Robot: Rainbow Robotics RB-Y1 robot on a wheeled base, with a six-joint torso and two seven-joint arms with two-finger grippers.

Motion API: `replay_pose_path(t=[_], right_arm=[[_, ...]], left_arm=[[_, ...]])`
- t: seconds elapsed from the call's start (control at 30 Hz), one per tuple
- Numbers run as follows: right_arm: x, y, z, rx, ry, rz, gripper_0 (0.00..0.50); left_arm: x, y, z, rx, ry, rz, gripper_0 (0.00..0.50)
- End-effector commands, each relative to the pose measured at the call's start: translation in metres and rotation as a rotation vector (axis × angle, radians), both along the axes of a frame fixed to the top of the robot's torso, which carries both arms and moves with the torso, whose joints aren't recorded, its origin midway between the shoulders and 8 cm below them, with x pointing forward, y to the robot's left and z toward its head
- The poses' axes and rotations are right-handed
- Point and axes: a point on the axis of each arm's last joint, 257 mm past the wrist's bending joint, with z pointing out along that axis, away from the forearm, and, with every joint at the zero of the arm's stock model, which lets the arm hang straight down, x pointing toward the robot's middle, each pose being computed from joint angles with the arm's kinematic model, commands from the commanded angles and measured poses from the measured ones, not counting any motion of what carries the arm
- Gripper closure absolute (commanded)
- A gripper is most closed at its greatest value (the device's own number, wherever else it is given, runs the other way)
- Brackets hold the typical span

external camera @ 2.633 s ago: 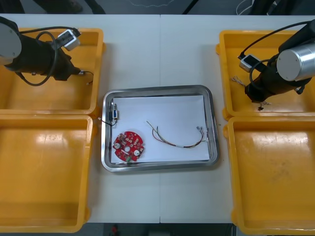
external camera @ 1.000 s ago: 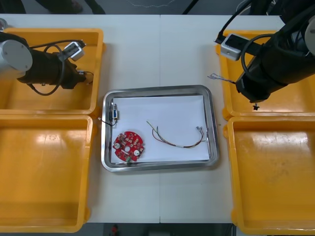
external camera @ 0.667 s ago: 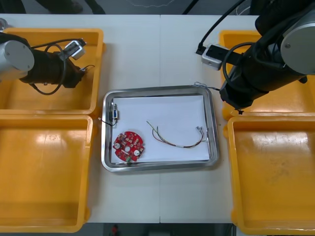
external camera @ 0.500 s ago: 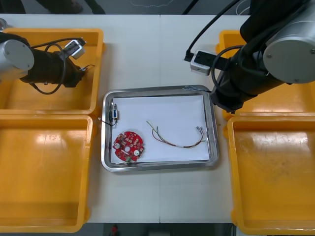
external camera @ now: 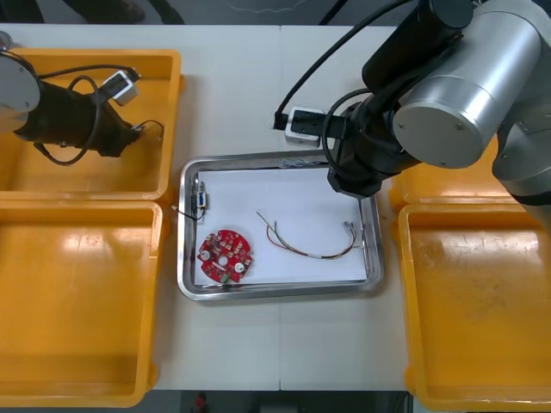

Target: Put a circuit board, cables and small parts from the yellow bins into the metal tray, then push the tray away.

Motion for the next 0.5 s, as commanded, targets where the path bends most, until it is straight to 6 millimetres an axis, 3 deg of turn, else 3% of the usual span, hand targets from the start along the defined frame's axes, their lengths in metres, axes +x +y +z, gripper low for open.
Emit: replay_pose_path(t=[0.03,0.5], right_arm=[[0.01,0.023,0.01,-0.047,-0.082,0.086,0.5],[0.037,0.034,-0.033,-0.127,-0.134,0.117,0.5]], left_arm=[[0.001,0.025,0.053,0.055,-0.043,0.019,0.5],[-0.035,0.017,0.103,0.043,0.078,0.288,0.5]])
